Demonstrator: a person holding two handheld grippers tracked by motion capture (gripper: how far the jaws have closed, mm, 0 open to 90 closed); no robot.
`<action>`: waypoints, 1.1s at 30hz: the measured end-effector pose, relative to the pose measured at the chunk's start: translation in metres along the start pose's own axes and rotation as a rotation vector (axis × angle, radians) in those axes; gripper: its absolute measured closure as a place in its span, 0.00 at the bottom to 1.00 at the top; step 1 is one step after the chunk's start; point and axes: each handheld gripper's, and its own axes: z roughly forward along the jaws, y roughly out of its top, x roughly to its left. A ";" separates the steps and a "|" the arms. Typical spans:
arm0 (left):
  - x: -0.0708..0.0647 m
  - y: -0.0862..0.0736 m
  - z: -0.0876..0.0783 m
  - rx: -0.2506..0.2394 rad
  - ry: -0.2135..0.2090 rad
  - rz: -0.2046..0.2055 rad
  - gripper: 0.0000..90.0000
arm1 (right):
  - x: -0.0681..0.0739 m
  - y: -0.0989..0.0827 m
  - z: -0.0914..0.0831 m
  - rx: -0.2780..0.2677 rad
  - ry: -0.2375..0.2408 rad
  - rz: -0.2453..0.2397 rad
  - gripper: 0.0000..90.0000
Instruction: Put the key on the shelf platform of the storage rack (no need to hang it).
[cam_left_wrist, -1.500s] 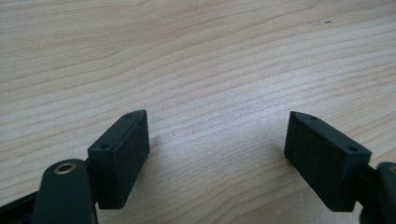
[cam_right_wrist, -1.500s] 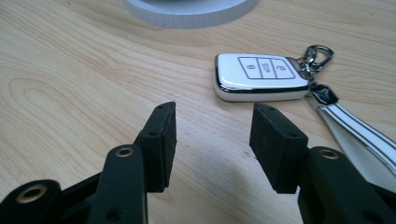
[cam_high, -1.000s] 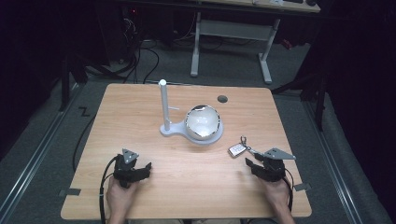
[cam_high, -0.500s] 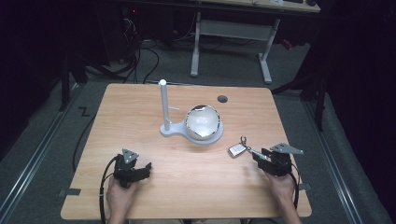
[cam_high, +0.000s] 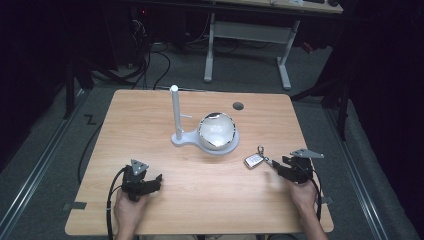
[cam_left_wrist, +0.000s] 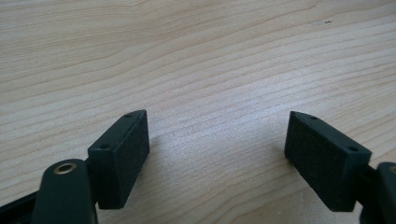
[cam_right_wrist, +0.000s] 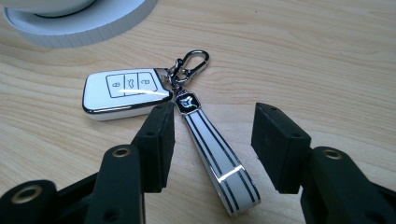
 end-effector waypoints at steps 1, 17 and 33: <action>0.000 0.000 0.000 0.000 0.000 0.000 0.25 | 0.000 0.000 0.000 0.000 0.000 0.000 0.55; 0.000 0.000 0.000 0.000 -0.001 0.002 0.25 | -0.005 -0.004 0.016 0.059 -0.008 0.000 0.60; 0.000 0.000 0.000 0.000 -0.002 0.002 0.25 | -0.002 -0.009 0.016 0.081 -0.024 -0.061 0.81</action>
